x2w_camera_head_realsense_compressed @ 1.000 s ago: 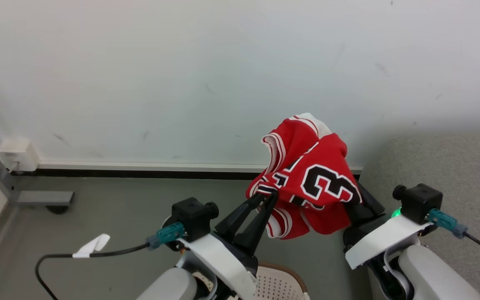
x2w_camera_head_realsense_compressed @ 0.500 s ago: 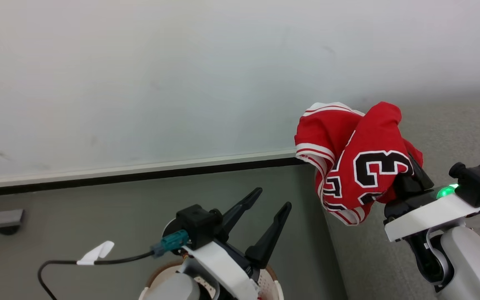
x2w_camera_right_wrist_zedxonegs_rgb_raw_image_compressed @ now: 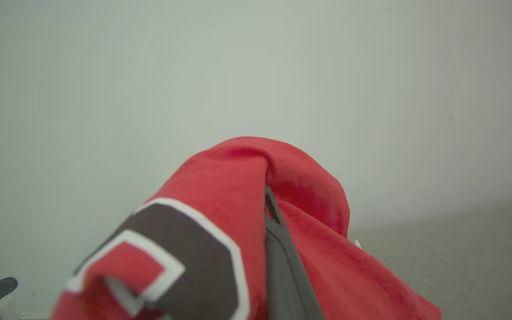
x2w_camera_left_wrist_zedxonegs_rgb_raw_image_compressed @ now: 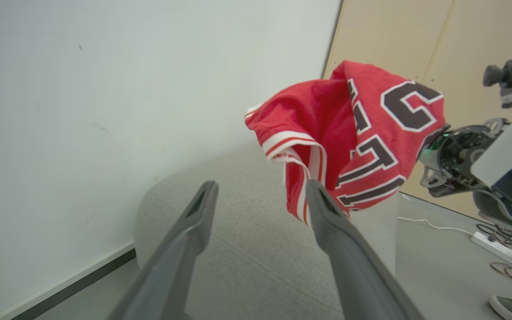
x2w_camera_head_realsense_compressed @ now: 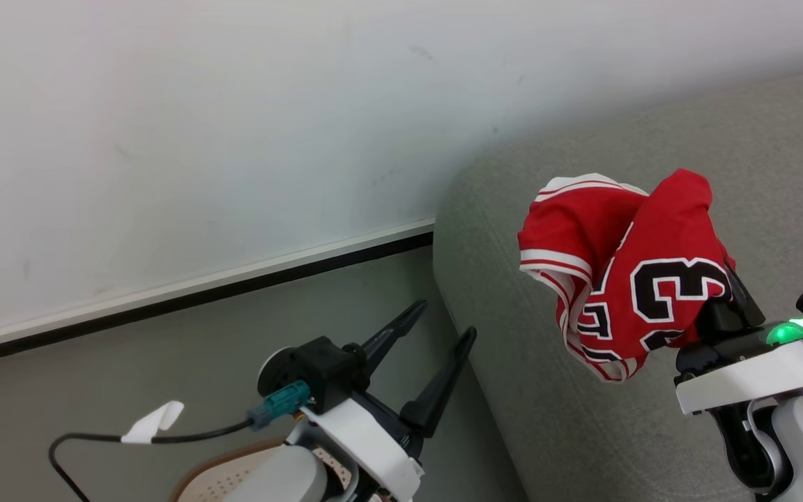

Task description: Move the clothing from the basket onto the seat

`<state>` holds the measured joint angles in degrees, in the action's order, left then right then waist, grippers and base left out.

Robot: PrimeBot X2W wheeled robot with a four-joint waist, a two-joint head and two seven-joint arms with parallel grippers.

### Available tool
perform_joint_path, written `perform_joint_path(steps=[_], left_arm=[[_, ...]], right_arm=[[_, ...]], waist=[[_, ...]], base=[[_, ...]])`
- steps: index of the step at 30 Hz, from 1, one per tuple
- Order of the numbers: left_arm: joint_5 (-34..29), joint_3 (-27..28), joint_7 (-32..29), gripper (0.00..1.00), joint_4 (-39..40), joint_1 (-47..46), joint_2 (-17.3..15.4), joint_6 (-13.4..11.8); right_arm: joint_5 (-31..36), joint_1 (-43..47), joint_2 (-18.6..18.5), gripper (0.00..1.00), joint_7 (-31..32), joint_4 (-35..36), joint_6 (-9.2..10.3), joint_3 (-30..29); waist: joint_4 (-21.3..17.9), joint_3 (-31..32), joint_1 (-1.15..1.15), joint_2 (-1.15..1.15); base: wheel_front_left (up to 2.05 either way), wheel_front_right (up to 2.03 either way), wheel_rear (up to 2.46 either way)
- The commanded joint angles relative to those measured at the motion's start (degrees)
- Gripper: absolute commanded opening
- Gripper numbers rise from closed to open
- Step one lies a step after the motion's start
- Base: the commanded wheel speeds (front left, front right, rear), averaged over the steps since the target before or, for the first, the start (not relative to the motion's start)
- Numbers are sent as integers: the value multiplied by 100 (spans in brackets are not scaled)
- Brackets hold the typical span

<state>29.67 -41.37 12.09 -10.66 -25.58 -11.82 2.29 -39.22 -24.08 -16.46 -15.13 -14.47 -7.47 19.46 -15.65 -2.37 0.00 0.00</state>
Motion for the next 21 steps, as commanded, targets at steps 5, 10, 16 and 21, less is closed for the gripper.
perform_joint_path(steps=[5,10,16,21], left_arm=[[-200,-29,88,100,-86,-121,-100,-39],[-252,-49,142,100,-147,-185,-83,-10],[-279,-79,178,100,-227,-237,-86,21],[-287,-103,183,100,-260,-287,-85,46]], right_arm=[[126,263,26,0,-1,201,-5,-201],[209,425,85,0,-1,358,-5,-344],[131,500,141,0,-1,502,-4,-455],[155,491,145,0,-1,541,-5,-515]], waist=[[-447,-137,0,0],[-630,-238,0,0],[-704,-325,0,0],[-689,-374,0,0]], base=[[0,0,0],[0,0,0],[0,0,0],[0,0,0]])
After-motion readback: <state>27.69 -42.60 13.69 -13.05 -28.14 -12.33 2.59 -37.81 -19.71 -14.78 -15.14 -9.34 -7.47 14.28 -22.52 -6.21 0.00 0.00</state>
